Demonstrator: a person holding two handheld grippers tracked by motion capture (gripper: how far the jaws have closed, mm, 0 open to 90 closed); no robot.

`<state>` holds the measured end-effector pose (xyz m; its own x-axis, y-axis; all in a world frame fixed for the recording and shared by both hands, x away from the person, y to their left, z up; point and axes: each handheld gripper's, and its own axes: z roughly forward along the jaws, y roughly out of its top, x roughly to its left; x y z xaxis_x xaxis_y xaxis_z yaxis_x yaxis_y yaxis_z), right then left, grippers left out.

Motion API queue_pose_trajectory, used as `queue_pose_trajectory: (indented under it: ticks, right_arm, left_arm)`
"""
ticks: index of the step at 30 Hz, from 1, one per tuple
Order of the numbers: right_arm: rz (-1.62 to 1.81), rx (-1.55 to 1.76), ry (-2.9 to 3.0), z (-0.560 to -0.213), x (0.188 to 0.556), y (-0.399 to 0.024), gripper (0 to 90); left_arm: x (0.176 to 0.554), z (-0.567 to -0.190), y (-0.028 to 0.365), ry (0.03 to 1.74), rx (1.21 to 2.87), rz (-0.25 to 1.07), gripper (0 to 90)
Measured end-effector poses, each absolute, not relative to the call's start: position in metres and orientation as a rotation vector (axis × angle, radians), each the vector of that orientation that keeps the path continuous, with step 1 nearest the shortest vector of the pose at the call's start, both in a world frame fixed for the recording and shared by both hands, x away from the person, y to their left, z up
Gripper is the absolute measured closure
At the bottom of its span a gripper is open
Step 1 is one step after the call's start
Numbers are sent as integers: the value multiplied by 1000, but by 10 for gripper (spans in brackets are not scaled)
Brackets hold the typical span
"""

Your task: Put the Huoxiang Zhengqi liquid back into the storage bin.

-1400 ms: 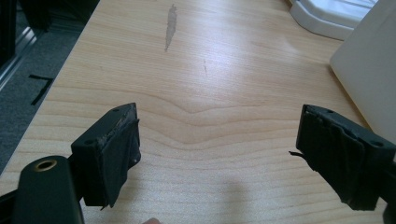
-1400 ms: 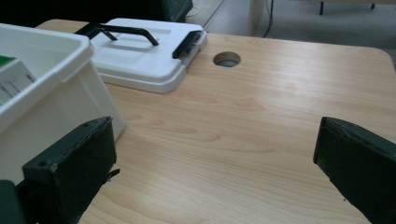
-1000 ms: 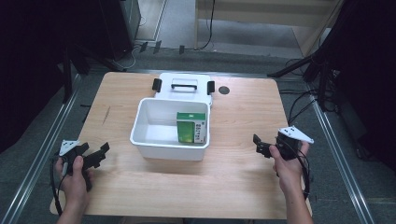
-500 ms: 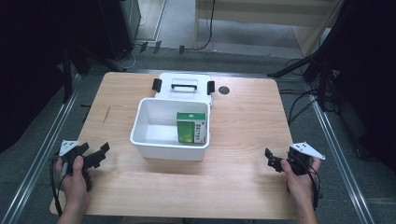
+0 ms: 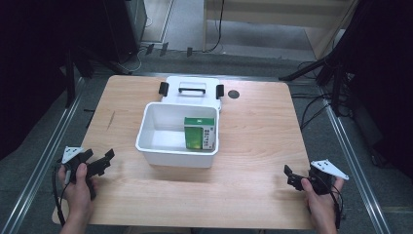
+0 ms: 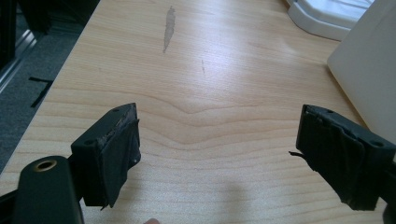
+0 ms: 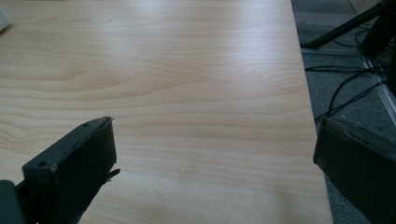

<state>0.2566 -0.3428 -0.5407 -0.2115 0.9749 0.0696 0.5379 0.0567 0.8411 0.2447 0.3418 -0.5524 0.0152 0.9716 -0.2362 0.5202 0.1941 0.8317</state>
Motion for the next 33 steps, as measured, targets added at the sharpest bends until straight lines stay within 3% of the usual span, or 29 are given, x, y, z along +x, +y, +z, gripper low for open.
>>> queue_pose_trajectory:
  ticks: [20,33]
  right_arm:
    - [1141,1530,1716,-546,224,-354,0]
    - [1121,1553,1736,-547,226,-349,0]
  left_arm:
    - [244,-553,343,1614,1435,660,146]
    - [246,-553,341,1612,1449,660,146]
